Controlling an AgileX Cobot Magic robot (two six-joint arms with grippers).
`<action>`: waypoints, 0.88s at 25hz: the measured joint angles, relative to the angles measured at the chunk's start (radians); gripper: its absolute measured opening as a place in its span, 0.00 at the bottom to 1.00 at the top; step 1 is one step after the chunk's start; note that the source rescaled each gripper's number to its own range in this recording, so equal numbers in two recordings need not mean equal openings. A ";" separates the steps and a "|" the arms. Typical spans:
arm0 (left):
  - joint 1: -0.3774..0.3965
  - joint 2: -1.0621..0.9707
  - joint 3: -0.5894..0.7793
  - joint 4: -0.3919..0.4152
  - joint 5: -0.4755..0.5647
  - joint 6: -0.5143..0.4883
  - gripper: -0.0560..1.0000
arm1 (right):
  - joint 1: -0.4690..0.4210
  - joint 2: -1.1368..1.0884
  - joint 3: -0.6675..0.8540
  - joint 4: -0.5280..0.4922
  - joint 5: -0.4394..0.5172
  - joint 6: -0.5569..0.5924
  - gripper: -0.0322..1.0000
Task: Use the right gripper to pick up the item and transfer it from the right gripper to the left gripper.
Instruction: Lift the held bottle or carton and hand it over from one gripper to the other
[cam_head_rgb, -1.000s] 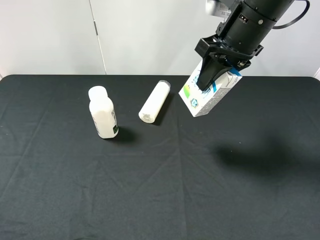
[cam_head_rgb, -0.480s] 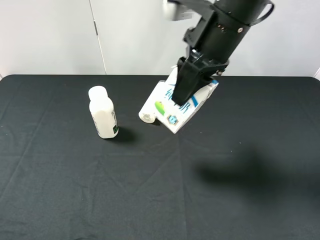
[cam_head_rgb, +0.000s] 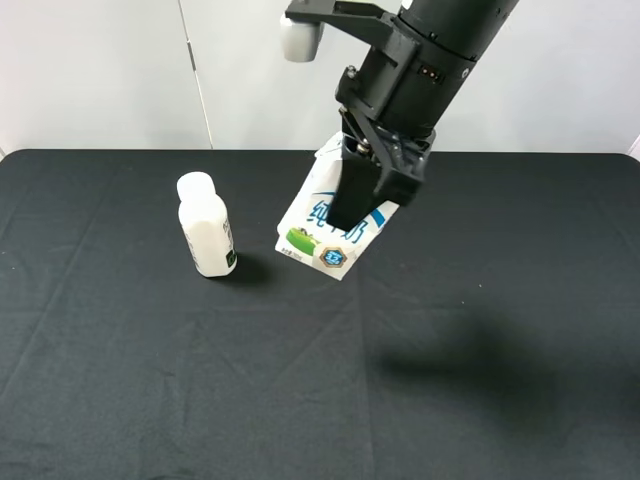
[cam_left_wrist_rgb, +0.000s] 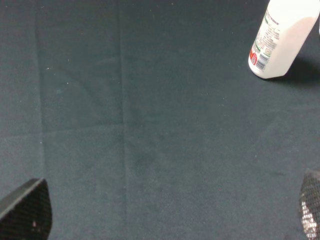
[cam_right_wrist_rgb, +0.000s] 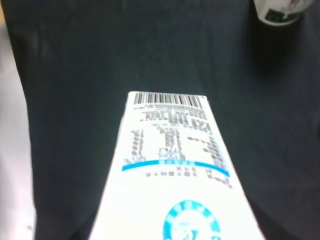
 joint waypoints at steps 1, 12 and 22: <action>0.000 0.000 0.000 -0.002 0.000 0.000 0.97 | 0.000 0.000 0.000 0.000 0.000 -0.031 0.08; 0.000 0.076 -0.067 -0.003 0.010 0.009 0.97 | 0.000 0.000 0.000 -0.006 -0.001 -0.331 0.08; -0.030 0.461 -0.208 -0.006 0.062 0.193 0.97 | 0.000 0.000 0.000 -0.006 -0.048 -0.358 0.08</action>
